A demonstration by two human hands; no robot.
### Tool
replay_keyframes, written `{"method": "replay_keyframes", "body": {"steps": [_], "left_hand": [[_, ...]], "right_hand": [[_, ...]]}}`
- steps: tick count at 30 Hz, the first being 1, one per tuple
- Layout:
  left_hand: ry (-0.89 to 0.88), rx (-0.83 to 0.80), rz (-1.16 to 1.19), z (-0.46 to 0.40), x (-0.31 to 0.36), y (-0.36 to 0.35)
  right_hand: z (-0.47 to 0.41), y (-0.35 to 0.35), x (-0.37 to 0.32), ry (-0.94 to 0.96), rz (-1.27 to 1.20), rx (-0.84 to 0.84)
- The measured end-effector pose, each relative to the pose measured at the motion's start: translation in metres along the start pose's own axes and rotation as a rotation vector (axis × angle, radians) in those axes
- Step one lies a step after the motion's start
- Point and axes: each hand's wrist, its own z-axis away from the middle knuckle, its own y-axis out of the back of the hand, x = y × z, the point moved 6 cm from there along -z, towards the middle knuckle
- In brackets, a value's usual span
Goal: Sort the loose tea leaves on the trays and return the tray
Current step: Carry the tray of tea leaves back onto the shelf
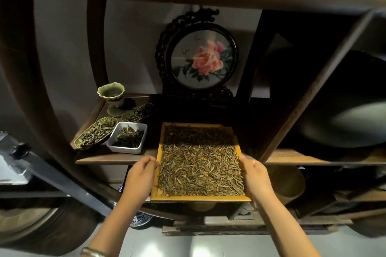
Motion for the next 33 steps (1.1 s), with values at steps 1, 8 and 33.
{"method": "replay_keyframes", "body": {"steps": [1, 8, 33], "left_hand": [[-0.003, 0.002, -0.030, -0.001, 0.000, 0.000], [0.079, -0.030, -0.003, -0.005, -0.004, -0.001], [0.176, -0.215, 0.191, 0.017, 0.004, 0.006]], "right_hand": [[-0.001, 0.001, 0.002, -0.003, 0.000, 0.003], [-0.004, 0.002, 0.008, -0.022, -0.055, 0.028], [0.058, 0.017, 0.030, 0.294, 0.220, -0.140]]}}
